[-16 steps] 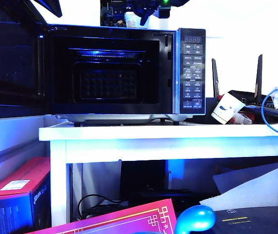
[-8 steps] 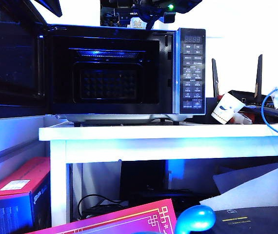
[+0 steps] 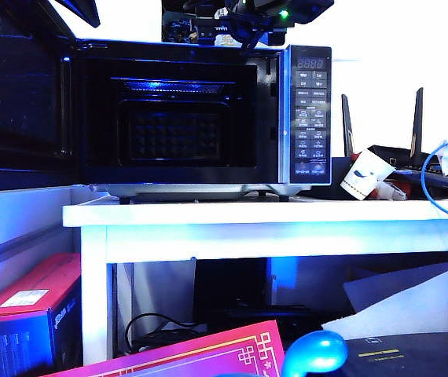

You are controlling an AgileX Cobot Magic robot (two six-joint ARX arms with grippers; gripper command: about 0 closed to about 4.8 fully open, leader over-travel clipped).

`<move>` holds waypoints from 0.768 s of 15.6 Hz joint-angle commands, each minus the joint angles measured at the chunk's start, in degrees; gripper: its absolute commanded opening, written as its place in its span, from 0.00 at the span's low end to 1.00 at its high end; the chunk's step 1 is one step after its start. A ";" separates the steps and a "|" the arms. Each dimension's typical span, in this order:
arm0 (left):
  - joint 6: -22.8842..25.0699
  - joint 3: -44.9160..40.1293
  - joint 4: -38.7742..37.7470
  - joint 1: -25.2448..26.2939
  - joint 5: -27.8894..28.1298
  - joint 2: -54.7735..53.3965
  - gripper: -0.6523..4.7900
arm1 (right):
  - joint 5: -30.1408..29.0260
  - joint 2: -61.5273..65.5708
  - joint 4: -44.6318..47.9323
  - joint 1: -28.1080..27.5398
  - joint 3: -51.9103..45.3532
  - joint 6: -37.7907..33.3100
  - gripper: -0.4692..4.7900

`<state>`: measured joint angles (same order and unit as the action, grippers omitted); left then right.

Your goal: Open the microwave door, place the box of snacks from the top of the microwave inside, then close the microwave door.

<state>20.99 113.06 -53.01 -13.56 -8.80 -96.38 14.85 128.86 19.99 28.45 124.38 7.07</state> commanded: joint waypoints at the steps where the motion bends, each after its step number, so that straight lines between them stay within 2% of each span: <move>1: 0.02 0.26 0.28 0.02 -0.28 0.37 0.11 | -1.09 -0.55 -0.44 -0.13 0.28 -0.20 1.00; 7: 0.00 0.26 0.35 0.02 -0.33 0.37 0.11 | -3.26 2.84 -6.99 -1.42 10.25 0.00 1.00; 12: 0.00 0.26 0.28 0.02 -0.31 0.37 0.11 | -3.63 3.34 -9.44 -1.40 10.38 0.04 1.00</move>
<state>20.99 113.06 -53.04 -13.56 -8.82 -96.38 11.35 132.55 10.37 26.89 134.41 7.09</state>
